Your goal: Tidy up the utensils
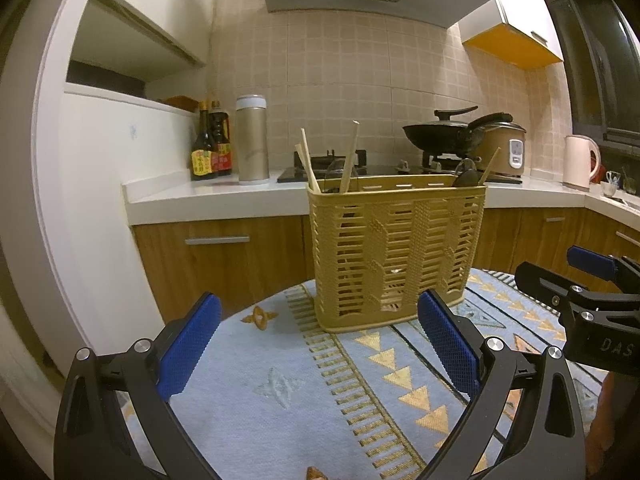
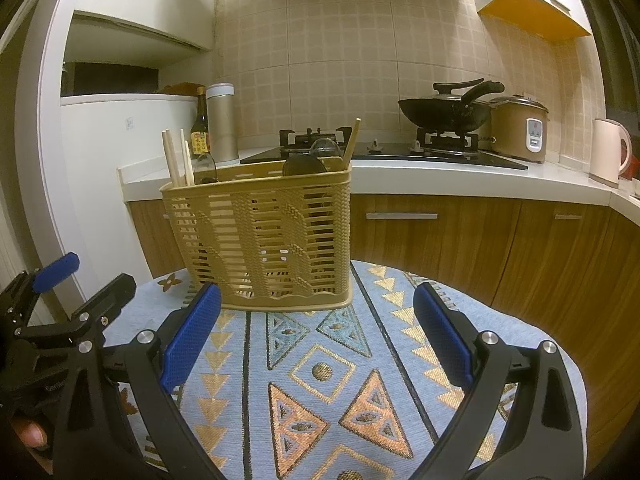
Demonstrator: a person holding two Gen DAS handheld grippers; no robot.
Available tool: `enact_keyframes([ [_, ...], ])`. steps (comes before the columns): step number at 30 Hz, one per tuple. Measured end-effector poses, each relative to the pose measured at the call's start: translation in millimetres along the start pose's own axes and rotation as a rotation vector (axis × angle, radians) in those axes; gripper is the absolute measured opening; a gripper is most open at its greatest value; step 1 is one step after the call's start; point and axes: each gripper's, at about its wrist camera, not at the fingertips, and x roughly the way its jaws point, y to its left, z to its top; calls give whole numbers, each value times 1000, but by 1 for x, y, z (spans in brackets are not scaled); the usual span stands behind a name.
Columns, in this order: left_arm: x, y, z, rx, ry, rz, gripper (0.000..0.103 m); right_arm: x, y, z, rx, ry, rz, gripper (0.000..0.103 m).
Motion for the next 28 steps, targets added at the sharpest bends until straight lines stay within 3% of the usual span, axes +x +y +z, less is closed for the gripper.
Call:
enact_keyframes([
  [8,3,5,0,-4,4,34,95,6,-4,-1,12,16,-24,92],
  [13,9,9,0,-30,45,-22,95,5,-4,-1,10,16,-25,93],
  [18,5,9,-1,-20,10,1,96,6,-1,-3,-6,16,-26,93],
  [28,11,15,0,-58,44,2,96,7,-2,-2,-1,16,-25,93],
])
